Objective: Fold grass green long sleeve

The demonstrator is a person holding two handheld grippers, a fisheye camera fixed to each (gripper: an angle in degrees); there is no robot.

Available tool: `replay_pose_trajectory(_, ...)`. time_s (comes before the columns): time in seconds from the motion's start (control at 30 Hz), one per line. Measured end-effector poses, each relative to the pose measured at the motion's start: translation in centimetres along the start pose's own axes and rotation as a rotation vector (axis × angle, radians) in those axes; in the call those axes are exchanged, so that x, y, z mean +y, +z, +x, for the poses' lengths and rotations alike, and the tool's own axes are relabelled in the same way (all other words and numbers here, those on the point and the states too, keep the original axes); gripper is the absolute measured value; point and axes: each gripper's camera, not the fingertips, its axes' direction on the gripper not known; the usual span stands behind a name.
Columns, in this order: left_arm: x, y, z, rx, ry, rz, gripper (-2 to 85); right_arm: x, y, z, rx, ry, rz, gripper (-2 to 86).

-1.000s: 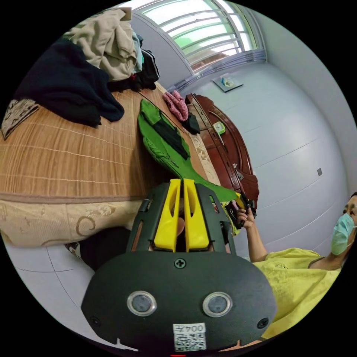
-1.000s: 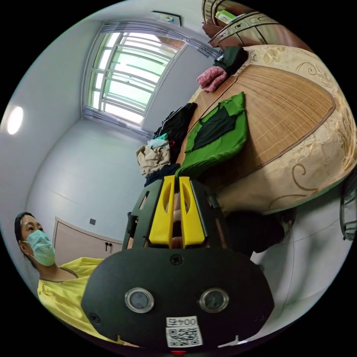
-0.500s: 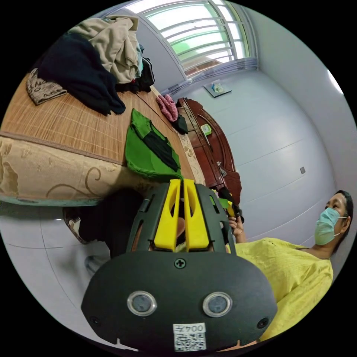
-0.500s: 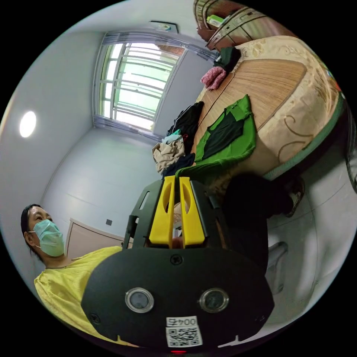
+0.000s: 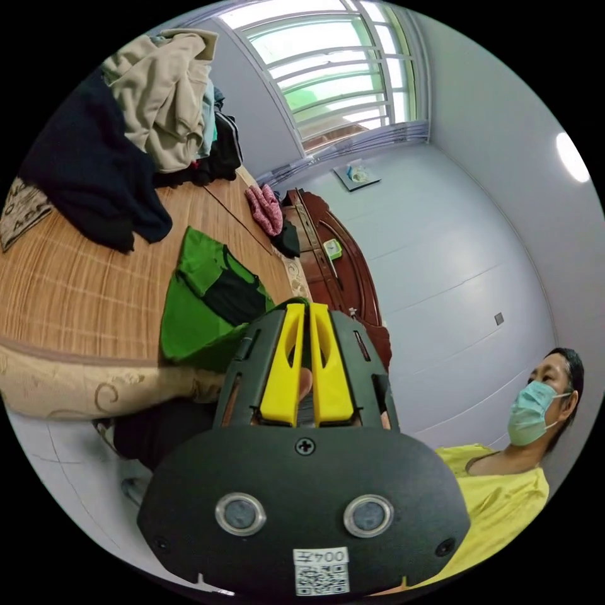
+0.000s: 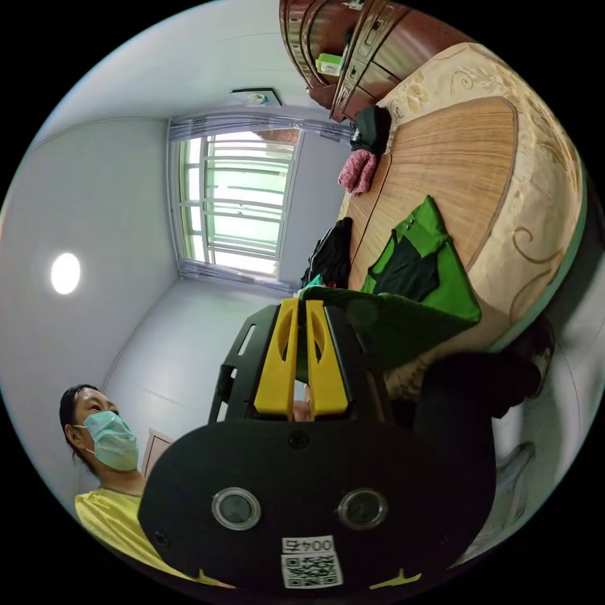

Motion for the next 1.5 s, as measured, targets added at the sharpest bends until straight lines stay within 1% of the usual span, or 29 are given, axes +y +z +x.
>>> replay_pose_trajectory(0.2,-10.2,8.4,-1.1,-0.074,-0.004,-0.015,1.6,-7.0,5.3,1.3,0.008,0.007,0.026,2.4)
replay_pose_trajectory(0.33,-16.2,15.2,-3.6,-0.151,-0.042,-0.038,1.7,-12.1,9.4,4.1,0.052,0.046,0.044,2.5)
replay_pose_trajectory(0.43,-19.7,20.5,-6.4,-0.206,-0.087,-0.082,1.8,-15.5,12.7,7.1,0.094,0.079,0.049,2.6)
replay_pose_trajectory(0.53,-22.1,25.4,-9.8,-0.223,-0.155,-0.117,1.9,-18.5,16.2,10.5,0.16,0.126,0.027,3.1)
replay_pose_trajectory(0.6,-22.9,27.7,-11.6,-0.217,-0.198,-0.105,2.0,-19.8,18.1,13.1,0.168,0.158,0.006,3.6)
replay_pose_trajectory(0.67,-23.3,29.1,-13.2,-0.188,-0.251,-0.066,1.9,-20.7,19.5,16.6,0.115,0.251,0.038,5.0)
replay_pose_trajectory(0.7,-23.3,29.7,-14.1,-0.153,-0.3,-0.03,1.8,-20.9,19.7,17.3,0.096,0.263,0.05,5.5)
replay_pose_trajectory(0.77,-23.3,30.0,-14.9,-0.089,-0.36,0.036,1.8,-21.0,19.7,19.0,-0.011,0.273,0.15,8.7)
replay_pose_trajectory(0.8,-23.3,29.8,-14.9,-0.062,-0.384,0.091,1.8,-20.9,19.5,19.1,-0.035,0.272,0.184,9.7)
replay_pose_trajectory(0.87,-23.5,29.0,-14.1,-0.044,-0.38,0.149,1.8,-21.1,19.0,19.0,-0.104,0.243,0.23,12.0)
replay_pose_trajectory(0.93,-24.0,27.3,-11.5,-0.066,-0.305,0.176,2.0,-21.0,18.4,17.9,-0.156,0.192,0.223,12.1)
replay_pose_trajectory(0.97,-24.1,26.8,-10.6,-0.078,-0.273,0.173,2.0,-20.7,18.1,16.8,-0.165,0.146,0.181,11.8)
replay_pose_trajectory(1.0,-24.0,25.7,-8.7,-0.105,-0.196,0.152,2.2,-20.4,17.9,16.2,-0.154,0.117,0.152,11.6)
replay_pose_trajectory(1.03,-23.5,24.7,-6.8,-0.144,-0.115,0.113,2.3,-19.5,17.7,14.9,-0.099,0.053,0.079,11.3)
replay_pose_trajectory(1.07,-23.0,24.3,-5.9,-0.17,-0.077,0.088,2.4,-18.1,17.6,13.6,-0.017,-0.016,-0.001,11.2)
replay_pose_trajectory(1.1,-21.7,23.5,-4.2,-0.23,-0.007,0.03,2.5,-17.2,17.5,13.1,0.028,-0.051,-0.041,11.2)
replay_pose_trajectory(1.13,-19.8,22.9,-2.7,-0.299,0.058,-0.033,2.6,-15.0,17.4,12.1,0.117,-0.123,-0.113,11.2)
replay_pose_trajectory(1.17,-18.8,22.7,-2.0,-0.331,0.089,-0.064,2.7,-12.6,17.1,11.5,0.203,-0.185,-0.162,11.2)
replay_pose_trajectory(1.23,-14.0,22.6,0.3,-0.437,0.209,-0.191,3.5,-8.7,16.6,11.1,0.312,-0.257,-0.205,11.4)
replay_pose_trajectory(1.33,-9.1,23.9,2.8,-0.529,0.305,-0.32,5.6,-3.5,16.1,11.4,0.469,-0.328,-0.234,11.8)
replay_pose_trajectory(1.37,-8.5,24.3,3.4,-0.549,0.325,-0.335,6.2,-2.1,16.2,11.7,0.52,-0.334,-0.245,11.8)
replay_pose_trajectory(1.5,-6.7,28.0,8.2,-0.711,0.495,-0.402,8.9,0.4,16.6,11.8,0.588,-0.345,-0.257,11.4)
